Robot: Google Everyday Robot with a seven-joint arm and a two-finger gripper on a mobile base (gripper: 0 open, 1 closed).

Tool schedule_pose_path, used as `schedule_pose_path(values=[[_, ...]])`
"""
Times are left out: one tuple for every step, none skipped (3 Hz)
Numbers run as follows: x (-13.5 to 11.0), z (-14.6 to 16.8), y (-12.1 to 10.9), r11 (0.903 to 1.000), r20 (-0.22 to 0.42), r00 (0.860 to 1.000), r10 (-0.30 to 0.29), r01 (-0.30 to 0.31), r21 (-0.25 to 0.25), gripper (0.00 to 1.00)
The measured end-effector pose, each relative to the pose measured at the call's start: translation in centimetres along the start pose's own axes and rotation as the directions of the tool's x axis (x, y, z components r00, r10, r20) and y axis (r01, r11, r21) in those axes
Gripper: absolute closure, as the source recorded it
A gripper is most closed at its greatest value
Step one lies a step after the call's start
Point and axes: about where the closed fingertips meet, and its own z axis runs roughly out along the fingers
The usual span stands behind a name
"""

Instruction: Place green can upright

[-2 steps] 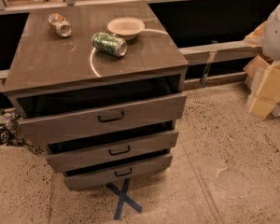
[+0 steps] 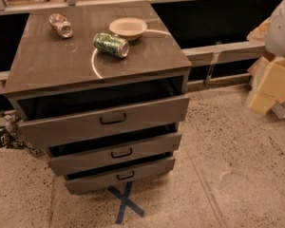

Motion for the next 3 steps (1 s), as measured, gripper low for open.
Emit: schedule_pose_path(values=[[-2.5,2.4,-2.8,0.9973,0.061,0.995,0.074,-0.074,-0.005,0.00],[-5.7,5.8,-6.1,0.9893,0.108,0.983,0.146,-0.144,-0.025,0.00],[-8.9,9.7,-8.8,0.9745,0.115,0.968,0.223,-0.219,-0.049,0.00]])
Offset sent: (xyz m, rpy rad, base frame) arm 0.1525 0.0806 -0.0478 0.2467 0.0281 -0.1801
